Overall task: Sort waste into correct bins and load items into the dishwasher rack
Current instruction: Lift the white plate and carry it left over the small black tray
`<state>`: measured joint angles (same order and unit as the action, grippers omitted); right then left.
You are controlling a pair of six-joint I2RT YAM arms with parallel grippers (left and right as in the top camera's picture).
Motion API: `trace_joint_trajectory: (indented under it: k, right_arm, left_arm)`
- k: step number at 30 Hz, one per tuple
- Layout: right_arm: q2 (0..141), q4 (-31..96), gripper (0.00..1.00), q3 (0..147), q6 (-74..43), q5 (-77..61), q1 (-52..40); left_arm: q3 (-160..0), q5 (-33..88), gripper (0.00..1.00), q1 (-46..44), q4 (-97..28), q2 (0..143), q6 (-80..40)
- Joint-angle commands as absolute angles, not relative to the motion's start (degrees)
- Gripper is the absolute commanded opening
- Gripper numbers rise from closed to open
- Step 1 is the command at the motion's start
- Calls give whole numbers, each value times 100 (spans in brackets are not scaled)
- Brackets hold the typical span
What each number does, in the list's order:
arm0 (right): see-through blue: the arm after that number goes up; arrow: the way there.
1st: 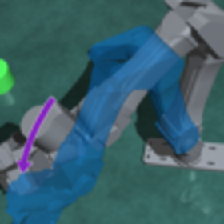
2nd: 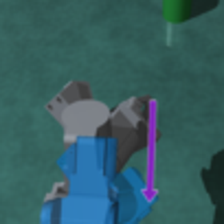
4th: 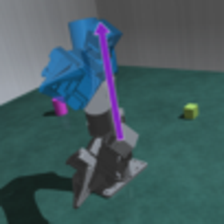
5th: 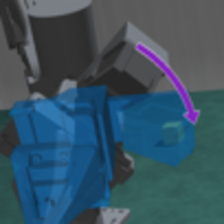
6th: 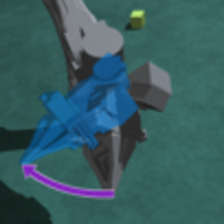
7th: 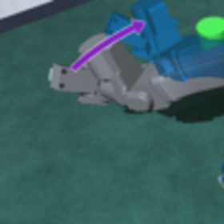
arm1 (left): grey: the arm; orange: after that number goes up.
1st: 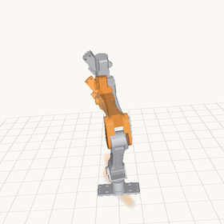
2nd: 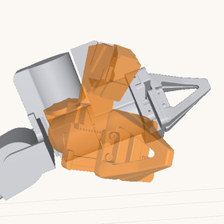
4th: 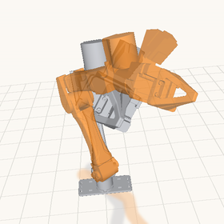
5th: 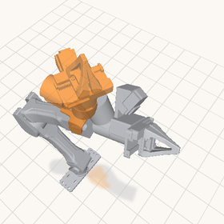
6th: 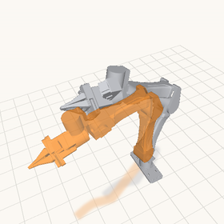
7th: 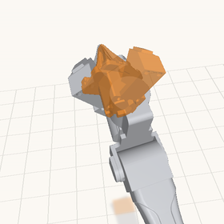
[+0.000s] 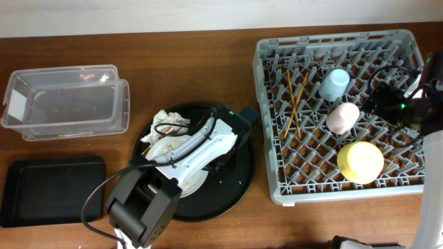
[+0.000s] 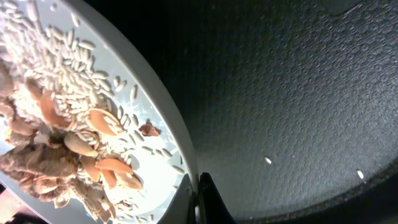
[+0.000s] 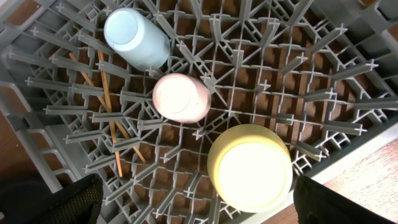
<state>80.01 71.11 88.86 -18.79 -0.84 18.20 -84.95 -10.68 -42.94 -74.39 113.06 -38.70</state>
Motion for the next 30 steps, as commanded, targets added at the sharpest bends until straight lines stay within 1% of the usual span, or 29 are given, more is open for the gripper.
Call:
trace_joint_trajectory:
  k: [1, 7, 11, 12, 16, 20, 24, 28, 30]
  right_arm:
    - [8016, 7111, 98, 8840, -1824, 8, 1839]
    - [8016, 7111, 98, 8840, -1824, 8, 1839]
    - [8016, 7111, 98, 8840, -1824, 8, 1839]
    - [8016, 7111, 98, 8840, -1824, 8, 1839]
    - [8016, 7111, 98, 8840, -1824, 8, 1839]
    - [8016, 7111, 98, 8840, -1824, 8, 1839]
    - [8016, 7109, 98, 8840, -1824, 8, 1839]
    - [8016, 7111, 98, 8840, -1824, 8, 1839]
    - [8016, 7111, 98, 8840, -1824, 8, 1839]
  left_arm:
    - [-8799, -1299, 1, -4259, -7686, 11349, -3990]
    - [-9118, -1605, 1, -4073, -8029, 11336, -3986]
    - [-9504, -1824, 1, -3374, -8543, 11334, -3894]
    - [-9618, -1824, 1, -3061, -8604, 11334, -3750]
    - [-9832, -1785, 1, -2307, -8621, 11332, -3492]
    - [-10165, -1321, 1, -1350, -8613, 11255, -3000]
    - [-10309, -1066, 1, -637, -8556, 11045, -2779]
    - [-10313, -183, 1, 202, -8252, 10923, -2300]
    - [-10313, -78, 1, 657, -8232, 10925, -2296]
